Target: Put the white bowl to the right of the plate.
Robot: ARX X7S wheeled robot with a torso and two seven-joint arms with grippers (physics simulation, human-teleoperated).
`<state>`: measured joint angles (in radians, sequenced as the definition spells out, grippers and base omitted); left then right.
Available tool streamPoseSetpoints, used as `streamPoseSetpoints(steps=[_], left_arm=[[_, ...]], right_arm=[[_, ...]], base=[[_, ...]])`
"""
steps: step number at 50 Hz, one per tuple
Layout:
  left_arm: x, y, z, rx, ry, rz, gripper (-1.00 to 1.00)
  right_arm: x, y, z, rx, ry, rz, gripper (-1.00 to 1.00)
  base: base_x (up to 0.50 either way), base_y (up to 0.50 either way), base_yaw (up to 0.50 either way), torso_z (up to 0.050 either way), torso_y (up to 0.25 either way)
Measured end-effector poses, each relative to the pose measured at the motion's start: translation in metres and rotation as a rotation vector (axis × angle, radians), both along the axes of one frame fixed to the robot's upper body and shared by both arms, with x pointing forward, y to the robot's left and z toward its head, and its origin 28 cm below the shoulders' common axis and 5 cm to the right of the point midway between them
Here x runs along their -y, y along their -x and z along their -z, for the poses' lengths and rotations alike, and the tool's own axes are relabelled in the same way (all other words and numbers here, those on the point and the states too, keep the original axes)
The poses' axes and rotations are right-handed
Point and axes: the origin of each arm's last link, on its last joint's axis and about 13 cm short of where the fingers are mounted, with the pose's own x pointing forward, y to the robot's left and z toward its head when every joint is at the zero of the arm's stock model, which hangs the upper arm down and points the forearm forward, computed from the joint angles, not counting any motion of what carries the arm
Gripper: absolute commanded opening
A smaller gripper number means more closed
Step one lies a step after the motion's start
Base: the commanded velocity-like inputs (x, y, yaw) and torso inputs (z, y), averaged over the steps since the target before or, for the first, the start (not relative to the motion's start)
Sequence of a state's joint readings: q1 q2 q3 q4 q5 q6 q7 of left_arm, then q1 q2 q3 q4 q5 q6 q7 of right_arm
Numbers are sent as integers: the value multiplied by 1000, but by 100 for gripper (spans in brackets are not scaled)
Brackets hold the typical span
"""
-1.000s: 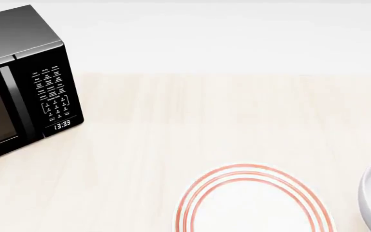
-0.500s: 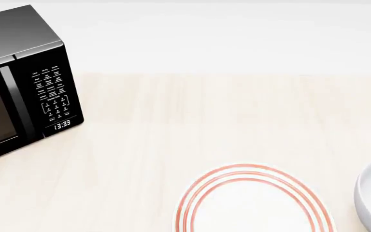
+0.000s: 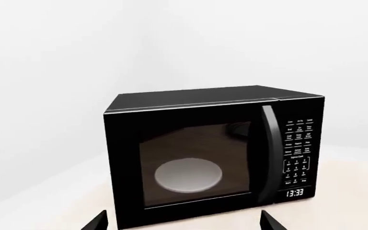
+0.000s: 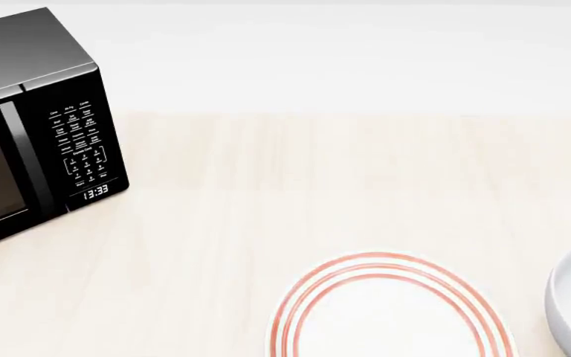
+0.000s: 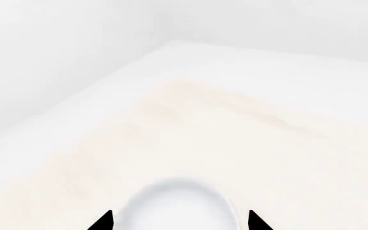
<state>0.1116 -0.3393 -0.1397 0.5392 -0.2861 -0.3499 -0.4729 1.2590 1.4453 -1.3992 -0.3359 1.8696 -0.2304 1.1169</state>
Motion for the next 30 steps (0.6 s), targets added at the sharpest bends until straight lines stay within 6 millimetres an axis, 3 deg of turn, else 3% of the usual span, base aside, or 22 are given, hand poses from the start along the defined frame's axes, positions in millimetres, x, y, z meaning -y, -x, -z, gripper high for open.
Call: streamPoseSetpoints(steps=[8,16,30], left_arm=[[16,7,0,8,-18,105,100],[35,15,6,10,-25,232,100],[63,27,17,28,-2,454,100]], right_arm=[[-50,16,18,52,138,-178,100],[-94,34,58,48,264,-350,100],[-139,60,131,72,415,-527,100]], base=[[0,0,0,0,0],[0,0,0,0,0],[0,0,0,0,0]])
